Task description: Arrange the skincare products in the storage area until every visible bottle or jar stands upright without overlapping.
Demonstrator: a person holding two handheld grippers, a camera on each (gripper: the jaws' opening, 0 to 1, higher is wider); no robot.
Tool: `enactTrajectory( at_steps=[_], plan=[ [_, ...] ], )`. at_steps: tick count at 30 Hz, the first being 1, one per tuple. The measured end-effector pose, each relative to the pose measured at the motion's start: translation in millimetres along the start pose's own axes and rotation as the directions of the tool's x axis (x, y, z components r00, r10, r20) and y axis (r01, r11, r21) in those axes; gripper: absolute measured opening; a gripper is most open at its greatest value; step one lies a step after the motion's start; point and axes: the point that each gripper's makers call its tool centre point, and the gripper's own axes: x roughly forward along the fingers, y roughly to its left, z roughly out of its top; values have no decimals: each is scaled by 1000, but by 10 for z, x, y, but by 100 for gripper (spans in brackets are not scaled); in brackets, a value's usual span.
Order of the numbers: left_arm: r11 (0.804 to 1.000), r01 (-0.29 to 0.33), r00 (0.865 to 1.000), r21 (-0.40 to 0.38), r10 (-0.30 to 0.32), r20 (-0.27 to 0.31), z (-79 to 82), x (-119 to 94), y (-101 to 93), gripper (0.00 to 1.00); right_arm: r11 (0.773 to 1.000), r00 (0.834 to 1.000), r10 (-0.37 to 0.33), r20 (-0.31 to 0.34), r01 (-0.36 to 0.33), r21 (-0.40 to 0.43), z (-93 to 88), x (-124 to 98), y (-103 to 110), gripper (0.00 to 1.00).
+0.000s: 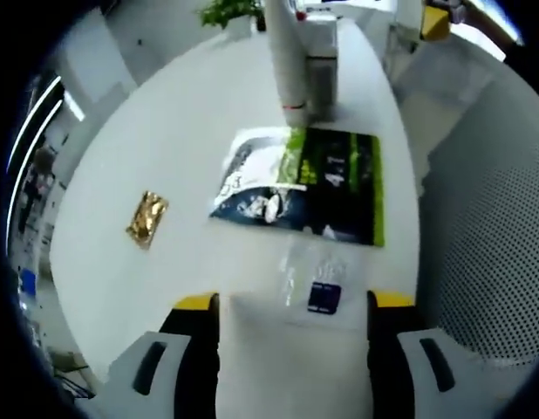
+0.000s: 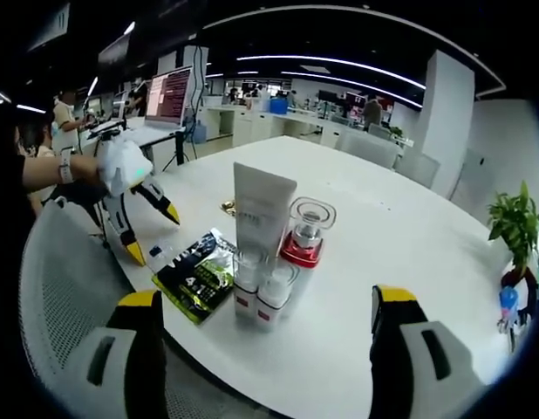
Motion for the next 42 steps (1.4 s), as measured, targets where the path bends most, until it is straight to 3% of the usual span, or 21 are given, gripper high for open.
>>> enactTrajectory(
  at_steps=[3,5,8,12,14,16,19,24,28,33,35,37,39,42],
  plan=[
    [998,-31,999,-56,30,-14,-39,-10,45,72,1000,1000,-2,6,2,3,10,-7,-6,99],
    [997,-18,999,-77,16,-27,-53,1,34,74,1000,1000,-5,8,5,2,13,-17,-17,99],
    [995,-12,1000,-100,9,-30,-48,17,11,85,1000,1000,-13,9,13,-3,15,-45,-47,99],
    [987,6,999,-159,1,39,84,-46,-19,84,999,999,-31,-15,31,-12,-48,-72,-103,99],
    [974,43,995,-223,-22,96,182,-85,-70,86,1000,1000,-26,-9,26,-3,-56,-87,-104,99],
    [969,38,989,-244,-1,148,271,-146,-49,90,1000,1000,-23,1,23,2,-40,-98,-97,99],
    [967,26,987,-254,15,159,294,-225,-63,93,999,1000,-27,-9,27,-23,-42,-106,-99,99],
    [936,42,967,-349,49,249,426,-342,-101,97,1000,1000,-2,14,2,-23,17,-96,-82,100],
    [927,5,955,-375,107,276,469,-427,-75,97,999,999,0,52,2,-39,103,-95,-72,100],
    [916,-41,941,-400,170,292,479,-546,-50,97,999,999,23,37,-22,-28,88,-63,-50,100],
    [896,-47,929,-441,201,311,495,-625,-34,97,999,999,26,34,-25,-30,84,-60,-46,100],
    [872,-8,910,-489,209,357,545,-704,-56,97,999,999,32,38,-31,-28,95,-52,-39,100],
    [860,-11,892,-510,239,384,576,-771,-37,97,999,999,35,41,-35,-23,97,-47,-38,100],
    [853,-39,884,-521,272,379,561,-863,-37,97,999,999,33,39,-32,-27,100,-37,-64,100]
  ],
)
